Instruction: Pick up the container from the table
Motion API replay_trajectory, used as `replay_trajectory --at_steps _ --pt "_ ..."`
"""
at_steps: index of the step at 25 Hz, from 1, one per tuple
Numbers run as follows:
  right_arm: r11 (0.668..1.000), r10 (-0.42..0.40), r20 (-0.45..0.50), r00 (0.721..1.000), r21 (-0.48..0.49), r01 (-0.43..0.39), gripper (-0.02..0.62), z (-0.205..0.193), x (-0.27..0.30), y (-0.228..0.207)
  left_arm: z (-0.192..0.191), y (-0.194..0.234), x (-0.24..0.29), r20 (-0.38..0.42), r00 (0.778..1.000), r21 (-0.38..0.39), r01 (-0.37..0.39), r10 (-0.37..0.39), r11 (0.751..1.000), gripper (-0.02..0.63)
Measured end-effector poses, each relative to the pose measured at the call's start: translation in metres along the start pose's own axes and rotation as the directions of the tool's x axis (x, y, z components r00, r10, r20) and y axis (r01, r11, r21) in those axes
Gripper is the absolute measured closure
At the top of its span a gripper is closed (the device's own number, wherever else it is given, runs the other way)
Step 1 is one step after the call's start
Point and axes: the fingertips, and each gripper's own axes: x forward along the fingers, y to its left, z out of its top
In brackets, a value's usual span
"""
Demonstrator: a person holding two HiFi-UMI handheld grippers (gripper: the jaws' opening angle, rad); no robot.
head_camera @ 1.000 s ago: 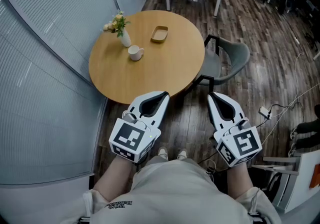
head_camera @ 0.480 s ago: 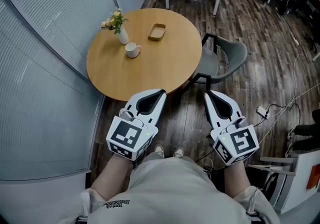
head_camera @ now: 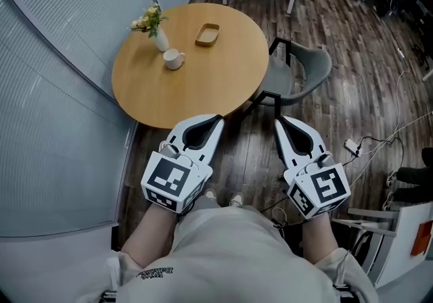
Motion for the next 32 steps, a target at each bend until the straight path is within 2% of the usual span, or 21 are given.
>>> replay_trajectory --at_steps 8,18,26,32 --pt "1.0 0.009 -0.003 1.0 0.013 -0.009 0.566 -0.009 -0.007 -0.009 -0.003 -0.004 0.005 -0.016 0.999 0.004 -0.031 0.031 1.0 0.586" --pt "1.0 0.001 0.006 1.0 0.025 -0.001 0.566 -0.011 -0.015 -0.024 -0.002 -0.014 0.018 -0.023 0.999 0.013 -0.032 0.033 0.999 0.586" --pt "1.0 -0.023 0.011 1.0 0.015 0.022 0.566 -0.013 0.003 -0.035 -0.009 0.005 0.021 -0.028 0.998 -0.002 -0.061 0.061 0.998 0.586" --pt "1.0 -0.003 0.003 1.0 -0.001 0.003 0.566 -0.017 0.033 -0.034 -0.016 0.031 0.03 -0.026 0.997 -0.006 -0.073 0.073 0.997 0.586"
